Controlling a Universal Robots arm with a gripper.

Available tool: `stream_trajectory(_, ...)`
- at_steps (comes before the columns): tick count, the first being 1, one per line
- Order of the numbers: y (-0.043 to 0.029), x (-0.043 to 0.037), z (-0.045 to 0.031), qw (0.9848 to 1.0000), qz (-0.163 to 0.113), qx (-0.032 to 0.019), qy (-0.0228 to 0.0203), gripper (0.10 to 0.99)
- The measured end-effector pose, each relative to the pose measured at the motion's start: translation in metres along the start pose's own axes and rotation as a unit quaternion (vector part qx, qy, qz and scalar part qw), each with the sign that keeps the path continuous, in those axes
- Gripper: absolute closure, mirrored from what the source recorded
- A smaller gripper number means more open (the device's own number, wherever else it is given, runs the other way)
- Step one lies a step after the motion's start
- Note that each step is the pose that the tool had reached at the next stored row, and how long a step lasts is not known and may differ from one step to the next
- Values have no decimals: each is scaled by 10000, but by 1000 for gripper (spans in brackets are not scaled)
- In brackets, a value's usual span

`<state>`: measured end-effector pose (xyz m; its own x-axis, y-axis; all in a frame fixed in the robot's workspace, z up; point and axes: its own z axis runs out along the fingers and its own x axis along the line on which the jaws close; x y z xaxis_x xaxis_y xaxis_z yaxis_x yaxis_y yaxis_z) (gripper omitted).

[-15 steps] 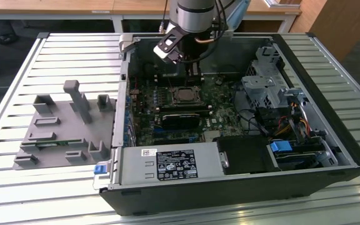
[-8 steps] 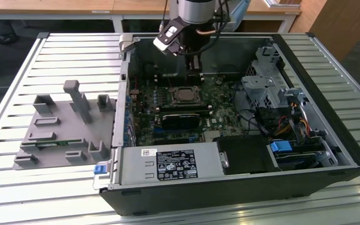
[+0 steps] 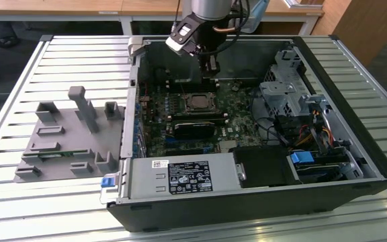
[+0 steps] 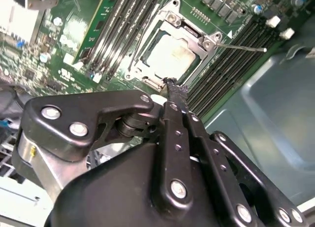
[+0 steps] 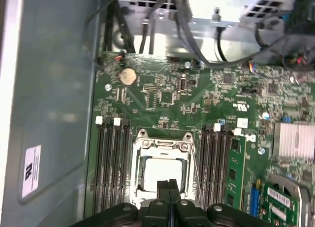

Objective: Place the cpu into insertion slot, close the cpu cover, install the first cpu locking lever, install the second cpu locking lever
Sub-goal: 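Install the first cpu locking lever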

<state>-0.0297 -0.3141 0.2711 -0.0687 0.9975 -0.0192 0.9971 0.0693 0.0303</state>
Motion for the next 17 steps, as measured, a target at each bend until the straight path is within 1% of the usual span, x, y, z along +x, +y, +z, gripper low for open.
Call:
stream_trajectory(2,0,0,0,9998,-183,-4,6,980)
stream_trajectory(4,0,0,0,9993,-362,-7,11,980)
stream_trajectory(8,0,0,0,9975,-713,-13,21,980)
stream_trajectory(11,-1,0,0,9962,-873,-17,26,980)
stream_trajectory(14,-1,0,0,9941,-1084,-21,32,980)
stream_trajectory(17,-1,0,0,9911,-1327,-26,40,980)
